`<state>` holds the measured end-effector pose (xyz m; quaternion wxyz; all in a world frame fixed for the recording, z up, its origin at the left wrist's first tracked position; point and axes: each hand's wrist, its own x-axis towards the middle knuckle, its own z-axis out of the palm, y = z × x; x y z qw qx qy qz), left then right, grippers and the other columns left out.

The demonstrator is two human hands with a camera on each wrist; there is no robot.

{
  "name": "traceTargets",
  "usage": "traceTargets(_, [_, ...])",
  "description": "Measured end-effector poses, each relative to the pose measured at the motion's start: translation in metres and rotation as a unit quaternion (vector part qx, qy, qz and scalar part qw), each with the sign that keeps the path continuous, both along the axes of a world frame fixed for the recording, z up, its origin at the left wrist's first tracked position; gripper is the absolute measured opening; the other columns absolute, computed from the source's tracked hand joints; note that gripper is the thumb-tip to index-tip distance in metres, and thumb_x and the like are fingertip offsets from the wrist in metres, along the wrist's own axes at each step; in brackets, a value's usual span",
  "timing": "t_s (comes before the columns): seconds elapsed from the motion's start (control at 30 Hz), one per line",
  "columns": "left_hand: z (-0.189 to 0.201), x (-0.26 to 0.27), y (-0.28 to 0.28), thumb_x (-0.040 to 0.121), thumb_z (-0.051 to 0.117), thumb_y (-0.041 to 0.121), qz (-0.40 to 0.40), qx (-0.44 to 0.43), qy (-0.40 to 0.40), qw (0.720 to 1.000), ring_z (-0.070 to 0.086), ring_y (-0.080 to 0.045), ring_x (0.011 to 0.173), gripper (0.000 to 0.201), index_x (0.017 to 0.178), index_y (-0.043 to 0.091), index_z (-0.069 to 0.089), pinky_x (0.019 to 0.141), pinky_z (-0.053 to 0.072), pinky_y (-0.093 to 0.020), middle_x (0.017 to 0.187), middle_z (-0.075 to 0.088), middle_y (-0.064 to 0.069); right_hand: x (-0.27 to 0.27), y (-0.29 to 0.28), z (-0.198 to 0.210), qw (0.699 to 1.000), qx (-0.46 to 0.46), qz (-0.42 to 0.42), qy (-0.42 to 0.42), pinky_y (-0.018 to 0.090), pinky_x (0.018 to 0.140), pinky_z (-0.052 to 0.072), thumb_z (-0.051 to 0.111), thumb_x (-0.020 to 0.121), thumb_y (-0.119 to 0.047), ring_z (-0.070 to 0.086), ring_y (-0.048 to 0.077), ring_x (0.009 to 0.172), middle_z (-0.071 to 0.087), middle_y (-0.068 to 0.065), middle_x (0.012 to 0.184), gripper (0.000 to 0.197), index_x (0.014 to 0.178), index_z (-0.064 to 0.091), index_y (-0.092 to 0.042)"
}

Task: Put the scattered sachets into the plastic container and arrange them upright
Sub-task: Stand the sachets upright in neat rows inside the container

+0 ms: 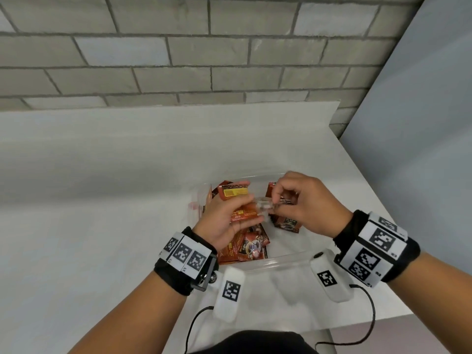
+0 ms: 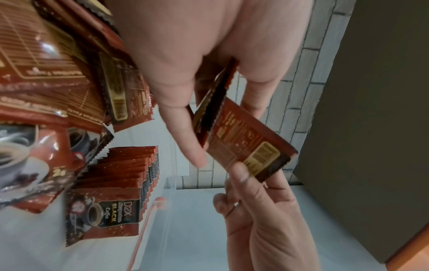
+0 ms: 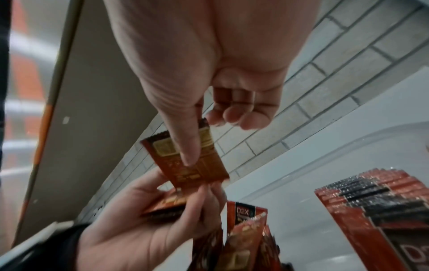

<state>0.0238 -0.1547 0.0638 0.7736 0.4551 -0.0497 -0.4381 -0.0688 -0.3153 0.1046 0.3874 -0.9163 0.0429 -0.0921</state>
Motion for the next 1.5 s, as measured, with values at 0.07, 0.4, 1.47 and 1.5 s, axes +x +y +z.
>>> traceTargets(0.07, [-0.001,-0.001,0.000,0.083,0.058,-0.005,0.013,-0.009,-0.021,1.000,0.068,-0.027,0.089,0.047,0.127,0.010,0.054,0.072,0.060,-0.040,0.100,0.068,-0.015,-0.003,0.001,-0.004,0.998,-0.030,0.036,0.029,0.023,0.060,0.039,0.082,0.068,-0.011,0.043,0.007,0.063,0.052,0.000,0.075,0.022,0.073,0.063,-0.021])
traceTargets(0.4, [0.002,-0.004,0.000,0.081,0.057,-0.018,-0.010,-0.004,-0.096,0.995,0.071,-0.021,0.086,0.057,0.126,0.018,0.055,0.066,0.057,-0.030,0.095,0.071,-0.009,0.000,0.000,-0.001,0.994,0.071,-0.031,0.078,0.024,0.074,0.050,0.068,0.085,-0.024,0.062,0.016,0.082,0.064,-0.004,0.100,0.029,0.112,0.059,-0.024])
traceTargets(1.47, [-0.005,0.005,0.011,0.076,0.065,0.022,0.009,0.013,-0.038,0.999,0.067,-0.021,0.069,0.048,0.121,0.008,0.058,0.060,0.057,-0.033,0.088,0.066,-0.012,0.014,-0.039,-0.038,0.853,-0.386,0.052,0.349,0.023,0.049,0.029,0.058,0.081,-0.010,0.057,0.022,0.091,0.047,-0.008,0.070,0.025,0.067,0.044,-0.025])
traceTargets(1.5, [-0.005,0.006,0.012,0.075,0.065,0.022,0.011,0.013,-0.038,0.999,0.067,-0.021,0.069,0.049,0.121,0.007,0.057,0.060,0.057,-0.034,0.088,0.066,-0.012,0.015,-0.039,-0.038,0.849,-0.396,0.053,0.346,0.023,0.049,0.029,0.058,0.081,-0.010,0.057,0.022,0.090,0.047,-0.007,0.071,0.022,0.068,0.046,-0.024])
